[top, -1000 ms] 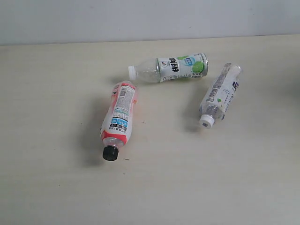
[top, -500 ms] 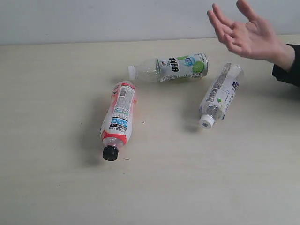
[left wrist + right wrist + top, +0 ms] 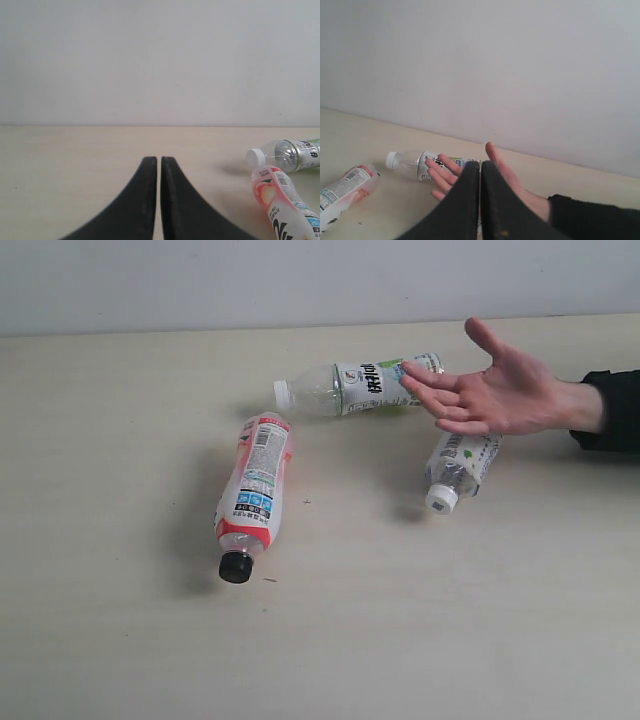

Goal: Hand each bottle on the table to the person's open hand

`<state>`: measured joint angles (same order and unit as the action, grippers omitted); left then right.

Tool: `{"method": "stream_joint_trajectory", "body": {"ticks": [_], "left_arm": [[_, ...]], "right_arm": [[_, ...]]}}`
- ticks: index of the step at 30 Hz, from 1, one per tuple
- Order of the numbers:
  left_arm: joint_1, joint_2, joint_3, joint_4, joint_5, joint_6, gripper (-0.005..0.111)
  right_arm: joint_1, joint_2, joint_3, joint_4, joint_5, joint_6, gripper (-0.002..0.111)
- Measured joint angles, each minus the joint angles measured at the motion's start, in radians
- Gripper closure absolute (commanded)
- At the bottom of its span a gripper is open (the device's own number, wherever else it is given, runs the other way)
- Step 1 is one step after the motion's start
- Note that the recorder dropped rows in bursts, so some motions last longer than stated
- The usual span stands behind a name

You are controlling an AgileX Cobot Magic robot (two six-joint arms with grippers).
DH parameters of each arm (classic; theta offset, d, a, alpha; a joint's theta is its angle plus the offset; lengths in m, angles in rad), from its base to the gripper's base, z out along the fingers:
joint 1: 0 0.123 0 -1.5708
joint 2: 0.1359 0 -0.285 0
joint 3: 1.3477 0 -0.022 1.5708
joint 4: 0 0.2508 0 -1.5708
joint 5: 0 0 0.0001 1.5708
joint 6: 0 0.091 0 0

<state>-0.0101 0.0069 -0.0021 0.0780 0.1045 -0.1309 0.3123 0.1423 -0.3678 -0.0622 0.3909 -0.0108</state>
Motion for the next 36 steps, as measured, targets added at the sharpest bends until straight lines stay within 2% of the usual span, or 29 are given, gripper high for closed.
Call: {"method": "stream_joint_trajectory", "body": {"ticks": [1,5,14,19,26,30,33,36], "left_arm": [[0.000,0.000,0.000,0.000,0.000,0.000,0.101],[0.000,0.000,0.000,0.000,0.000,0.000,0.101],[0.000,0.000,0.000,0.000,0.000,0.000,0.101],[0.000,0.000,0.000,0.000,0.000,0.000,0.101],[0.000,0.000,0.000,0.000,0.000,0.000,0.101],[0.000,0.000,0.000,0.000,0.000,0.000,0.101],[0.000,0.000,0.000,0.000,0.000,0.000,0.101],[0.000,0.000,0.000,0.000,0.000,0.000,0.101]], "right_arm": [[0.000,0.074,-0.039,-0.045,0.008,0.081,0.107],[0.000,0.308,-0.207,-0.028,0.056,0.114,0.107],[0.000,0.909,-0.579,0.438,0.288,-0.148,0.107],[0.052,1.214,-0.725,0.555,0.390,-0.218,0.107],[0.248,1.487,-0.871,0.567,0.331,-0.195,0.107],[0.326,1.605,-0.956,0.547,0.309,-0.145,0.108],[0.380,1.672,-1.032,0.433,0.309,-0.023,0.108],[0.435,1.723,-1.101,0.239,0.307,0.158,0.108]]}}
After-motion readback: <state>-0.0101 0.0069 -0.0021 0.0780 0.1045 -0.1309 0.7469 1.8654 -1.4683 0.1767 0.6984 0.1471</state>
